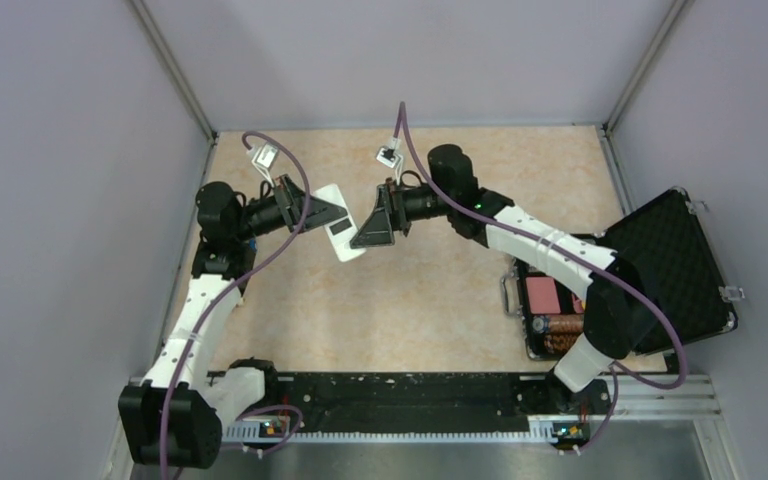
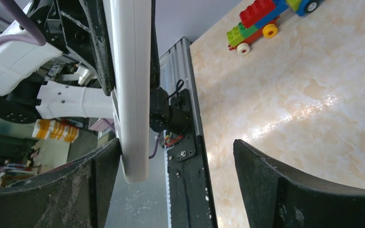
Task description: Load the batteries into the remote control
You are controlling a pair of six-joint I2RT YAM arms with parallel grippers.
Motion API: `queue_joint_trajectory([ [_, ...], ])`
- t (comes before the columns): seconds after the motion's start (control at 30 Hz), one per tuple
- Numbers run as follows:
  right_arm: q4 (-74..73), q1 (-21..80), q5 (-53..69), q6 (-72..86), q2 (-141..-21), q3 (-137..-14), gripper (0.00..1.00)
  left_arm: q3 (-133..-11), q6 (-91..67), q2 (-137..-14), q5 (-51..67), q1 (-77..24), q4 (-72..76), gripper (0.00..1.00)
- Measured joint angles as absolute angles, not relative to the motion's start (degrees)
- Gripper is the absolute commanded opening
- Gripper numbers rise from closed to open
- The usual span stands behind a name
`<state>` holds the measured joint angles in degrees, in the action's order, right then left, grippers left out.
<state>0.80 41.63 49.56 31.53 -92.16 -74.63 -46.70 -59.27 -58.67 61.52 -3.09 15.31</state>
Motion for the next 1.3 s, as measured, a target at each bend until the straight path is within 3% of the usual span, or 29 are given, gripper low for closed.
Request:
queue_joint_trajectory([
  [0.23,7.6,42.4,54.2,35.2,-94.3,-74.6,0.63,-46.7,-59.6,-58.9,63.7,-3.1,16.5,0.00],
  [0.33,11.6,42.6,54.8,37.7,-94.9,-74.3,0.51,-46.7,-59.9,-59.0,63.6,-3.1,17.1,0.00],
  [0.47,14.9,42.7,56.0,40.7,-95.4,-74.2,0.26,-46.7,-60.1,-59.5,63.1,-2.9,18.0,0.05],
  [0.57,16.6,42.7,56.4,42.2,-95.4,-74.1,0.01,-46.7,-60.3,-59.7,62.5,-2.7,18.0,0.21],
  [0.63,17.3,42.7,56.6,43.4,-95.4,-73.6,0.00,-46.7,-60.0,-59.7,62.8,-2.7,19.1,0.37],
  [0.67,17.5,42.7,56.4,43.8,-95.4,-73.5,0.00,-46.7,-60.1,-59.7,63.0,-2.7,19.2,0.53],
  [0.7,17.6,42.7,56.1,43.6,-95.4,-73.5,0.00,-46.7,-60.6,-59.8,62.7,-2.7,19.3,0.84],
  [0.73,17.6,42.7,55.1,43.6,-95.4,-73.2,0.00,-46.7,-61.1,-59.8,62.5,-2.7,19.3,0.97],
  [0.87,15.2,42.9,50.1,42.9,-95.4,-71.7,0.00,-46.8,-58.2,-59.2,61.1,-3.2,16.2,0.99],
  [1.07,7.3,41.8,40.6,39.6,-93.5,-68.4,0.00,-49.3,-43.3,-57.3,48.6,-3.3,-4.1,0.99],
  [1.3,-16.8,37.5,9.4,29.0,-93.1,-68.2,0.00,-50.1,-32.0,-50.5,29.3,-3.2,-19.8,0.99],
])
